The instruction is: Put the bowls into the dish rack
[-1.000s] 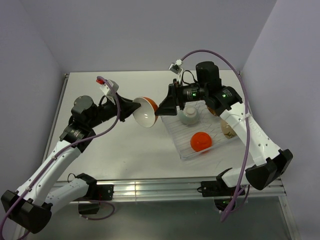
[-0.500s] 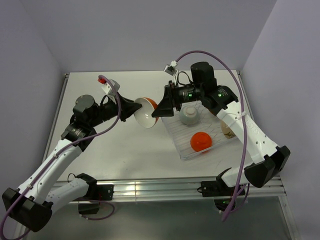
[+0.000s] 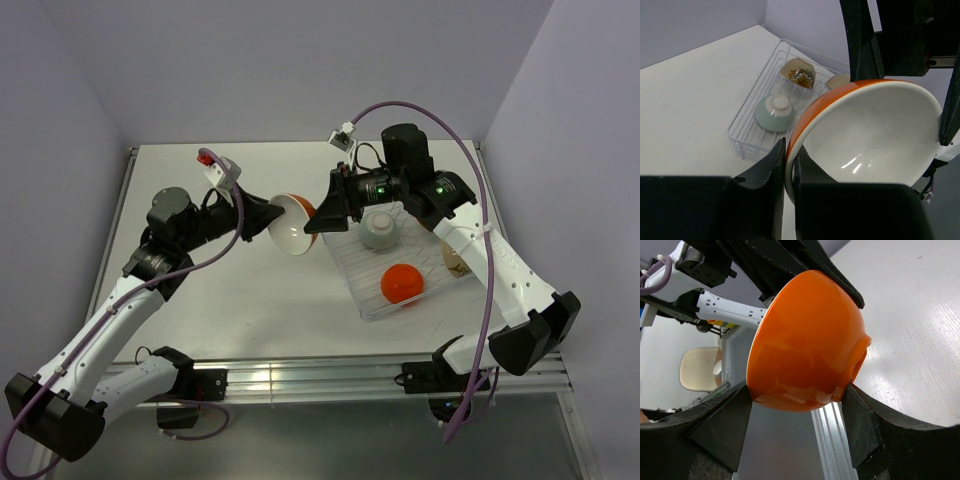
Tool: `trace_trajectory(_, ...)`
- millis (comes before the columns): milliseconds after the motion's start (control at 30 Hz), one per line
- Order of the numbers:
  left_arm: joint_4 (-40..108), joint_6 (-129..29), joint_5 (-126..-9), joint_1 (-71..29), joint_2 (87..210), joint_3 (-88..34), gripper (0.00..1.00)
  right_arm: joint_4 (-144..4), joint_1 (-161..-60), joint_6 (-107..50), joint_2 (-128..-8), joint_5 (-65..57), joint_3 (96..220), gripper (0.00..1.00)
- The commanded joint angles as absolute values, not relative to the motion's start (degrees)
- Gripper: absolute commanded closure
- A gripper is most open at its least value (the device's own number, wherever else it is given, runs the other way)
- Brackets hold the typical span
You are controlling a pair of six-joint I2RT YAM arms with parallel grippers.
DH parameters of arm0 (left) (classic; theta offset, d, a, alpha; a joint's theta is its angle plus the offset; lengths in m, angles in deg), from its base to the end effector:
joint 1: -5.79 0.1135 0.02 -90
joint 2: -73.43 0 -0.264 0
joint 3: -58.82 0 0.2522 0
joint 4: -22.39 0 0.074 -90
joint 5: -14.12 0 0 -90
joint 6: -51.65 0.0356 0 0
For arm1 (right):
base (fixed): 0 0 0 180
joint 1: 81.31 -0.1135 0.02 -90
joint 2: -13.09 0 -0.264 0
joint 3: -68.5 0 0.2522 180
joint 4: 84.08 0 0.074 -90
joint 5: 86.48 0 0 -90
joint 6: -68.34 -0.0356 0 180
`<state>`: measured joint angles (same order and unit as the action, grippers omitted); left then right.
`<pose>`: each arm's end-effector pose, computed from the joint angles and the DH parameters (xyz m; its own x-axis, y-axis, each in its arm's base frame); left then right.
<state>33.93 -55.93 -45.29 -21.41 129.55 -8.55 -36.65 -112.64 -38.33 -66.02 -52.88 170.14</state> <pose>0.1917 -0.1189 0.3813 -0.2598 -0.1588 -0.9525 0.8052 0.5088 -0.3045 0.2306 0.1751 0.4299 -0.6122 -0.1868 -0.7683 -0.7907 0.1393 0.5961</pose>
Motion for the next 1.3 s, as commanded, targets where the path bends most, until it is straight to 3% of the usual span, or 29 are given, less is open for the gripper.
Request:
trace_trajectory(0, 30.70, -56.63, -44.76, -21.54, 129.60, -11.99, 0.86, -37.89, -113.04, -36.87, -65.40, -54.31, 172.00, 1.00)
trace_trajectory(67, 31.31, -56.45, -44.94, -21.63, 129.86, -12.07, 0.80, -37.36, -113.04, -36.34, -65.40, -53.79, 172.08, 1.00)
trace_trajectory(200, 33.07, -55.40, -44.67, -21.63, 130.56, -12.34, 0.60, -37.27, -112.86, -35.99, -64.87, -52.91, 171.30, 1.00)
trace_trajectory(367, 34.83, -53.55, -45.03, -21.63, 131.35, -12.42, 0.51, -37.27, -111.99, -35.98, -64.78, -52.81, 170.50, 1.00)
trace_trajectory(767, 38.60, -53.37, -46.69, -21.55, 132.14, -12.25, 0.11, -34.47, -108.64, -33.53, -64.08, -51.33, 168.66, 1.00)
trace_trajectory(1067, 41.33, -51.97, -49.51, -21.63, 130.91, -12.87, 0.05, -20.41, -100.56, -20.28, -61.27, -44.92, 165.67, 1.00)
trace_trajectory(1267, 43.53, -52.32, -50.56, -21.63, 131.97, -13.92, 0.04, -12.41, -98.10, -11.91, -59.69, -32.27, 163.39, 1.00)
